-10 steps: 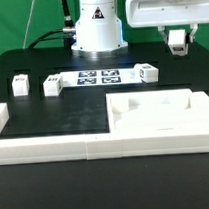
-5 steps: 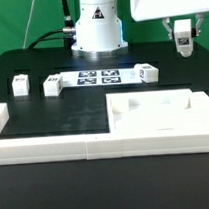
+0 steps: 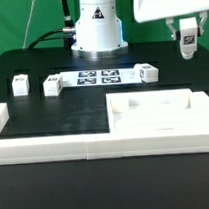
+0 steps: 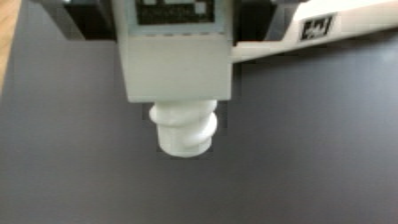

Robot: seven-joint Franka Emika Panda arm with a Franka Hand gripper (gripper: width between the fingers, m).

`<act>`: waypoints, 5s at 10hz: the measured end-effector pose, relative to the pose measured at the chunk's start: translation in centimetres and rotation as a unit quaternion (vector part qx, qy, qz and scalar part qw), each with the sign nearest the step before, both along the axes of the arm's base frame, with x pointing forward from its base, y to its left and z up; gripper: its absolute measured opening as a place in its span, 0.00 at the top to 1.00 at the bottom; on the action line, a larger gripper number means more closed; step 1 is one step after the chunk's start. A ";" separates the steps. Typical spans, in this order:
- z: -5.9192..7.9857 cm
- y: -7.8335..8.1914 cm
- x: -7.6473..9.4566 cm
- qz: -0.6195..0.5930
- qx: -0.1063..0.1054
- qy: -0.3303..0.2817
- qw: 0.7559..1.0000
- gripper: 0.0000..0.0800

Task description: Assemble one leg

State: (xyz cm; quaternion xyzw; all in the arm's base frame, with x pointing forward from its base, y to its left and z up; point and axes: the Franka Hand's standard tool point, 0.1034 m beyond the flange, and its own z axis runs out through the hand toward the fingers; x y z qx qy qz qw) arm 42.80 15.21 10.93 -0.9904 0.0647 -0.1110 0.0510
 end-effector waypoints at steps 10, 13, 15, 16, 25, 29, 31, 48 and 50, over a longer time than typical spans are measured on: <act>0.2 -2.4 6.0 0.076 -0.021 -0.036 0.996 0.64; -0.4 -2.1 8.8 0.122 -0.033 -0.052 0.991 0.64; -0.3 -2.0 8.7 0.117 -0.029 -0.068 0.990 0.64; -0.4 -2.0 8.7 0.117 -0.029 -0.069 0.990 0.64; -1.4 -2.4 14.3 0.144 -0.045 -0.173 0.973 0.64; -1.5 -2.5 15.2 0.154 -0.051 -0.178 0.970 0.64; -1.5 -2.6 15.2 0.155 -0.051 -0.178 0.970 0.64; -3.3 -2.7 20.3 0.160 -0.060 -0.200 0.965 0.64; -3.6 -2.8 19.9 0.161 -0.060 -0.197 0.965 0.64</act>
Offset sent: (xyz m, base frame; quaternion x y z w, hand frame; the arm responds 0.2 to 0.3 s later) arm 0.0000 0.0000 0.0000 0.0000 0.0000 0.0000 1.0000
